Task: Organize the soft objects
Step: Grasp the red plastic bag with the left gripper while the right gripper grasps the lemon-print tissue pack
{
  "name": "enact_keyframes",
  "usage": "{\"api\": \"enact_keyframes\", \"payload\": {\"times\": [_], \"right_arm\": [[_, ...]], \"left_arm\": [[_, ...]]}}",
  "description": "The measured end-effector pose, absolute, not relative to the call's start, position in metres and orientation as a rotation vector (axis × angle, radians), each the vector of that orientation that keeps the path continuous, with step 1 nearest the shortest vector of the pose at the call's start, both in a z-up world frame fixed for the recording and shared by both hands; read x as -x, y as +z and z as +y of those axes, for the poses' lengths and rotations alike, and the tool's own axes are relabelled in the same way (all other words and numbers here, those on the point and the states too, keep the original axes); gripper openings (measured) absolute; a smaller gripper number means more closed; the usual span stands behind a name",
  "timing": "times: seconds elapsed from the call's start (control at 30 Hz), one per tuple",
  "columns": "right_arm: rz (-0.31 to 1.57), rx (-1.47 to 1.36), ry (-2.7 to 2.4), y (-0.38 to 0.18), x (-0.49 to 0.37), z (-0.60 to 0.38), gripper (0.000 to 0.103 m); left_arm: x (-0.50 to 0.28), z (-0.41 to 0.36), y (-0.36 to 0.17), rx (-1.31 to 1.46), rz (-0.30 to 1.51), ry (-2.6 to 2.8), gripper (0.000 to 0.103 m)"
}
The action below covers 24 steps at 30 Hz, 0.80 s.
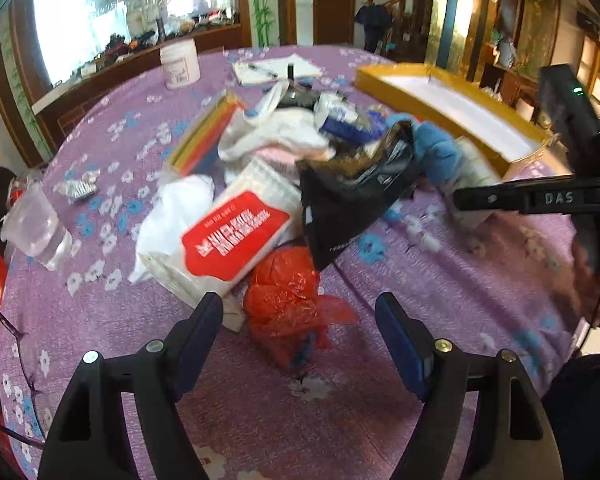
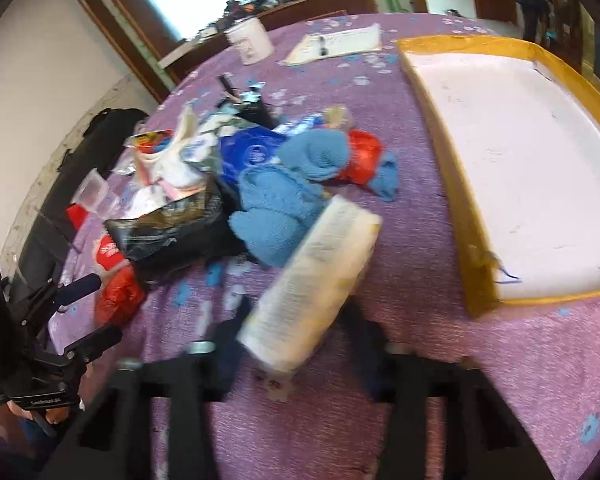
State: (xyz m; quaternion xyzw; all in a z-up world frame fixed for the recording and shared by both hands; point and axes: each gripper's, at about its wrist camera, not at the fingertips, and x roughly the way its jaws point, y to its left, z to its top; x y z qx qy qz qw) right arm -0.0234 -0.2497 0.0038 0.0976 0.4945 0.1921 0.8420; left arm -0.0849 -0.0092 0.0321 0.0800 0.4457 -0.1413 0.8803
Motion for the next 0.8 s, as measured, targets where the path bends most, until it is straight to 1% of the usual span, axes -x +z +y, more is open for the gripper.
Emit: {"api": "enact_keyframes", "payload": {"times": [0.03, 0.07, 0.1, 0.17, 0.23, 0.67, 0.8], "right_arm": [[1.037, -0.206, 0.402, 0.004, 0.025, -0.253, 0.033], [1.034, -0.207, 0.397, 0.004, 0.025, -0.257, 0.032], [1.033, -0.215, 0.4, 0.003, 0.026, -0.261, 0.032], [1.025, -0.226, 0.41, 0.004, 0.028, -0.266, 0.031], [1.012, -0.23, 0.418, 0.006, 0.031, -0.27, 0.027], [0.872, -0.298, 0.503, 0.035, 0.059, -0.305, 0.027], [0.876, -0.301, 0.511, 0.036, 0.06, -0.308, 0.027]], "left_arm": [[0.082, -0.009, 0.029, -0.159, 0.939, -0.286, 0.077], [0.079, -0.008, 0.027, -0.151, 0.946, -0.273, 0.071], [0.076, -0.007, 0.023, -0.143, 0.961, -0.263, 0.055], [0.069, -0.005, 0.014, -0.131, 1.007, -0.238, 0.036], [0.067, -0.003, 0.012, -0.12, 1.003, -0.216, 0.036], [0.085, -0.012, 0.054, -0.048, 0.916, -0.346, 0.035], [0.086, -0.028, 0.059, -0.067, 0.907, -0.368, 0.035]]}}
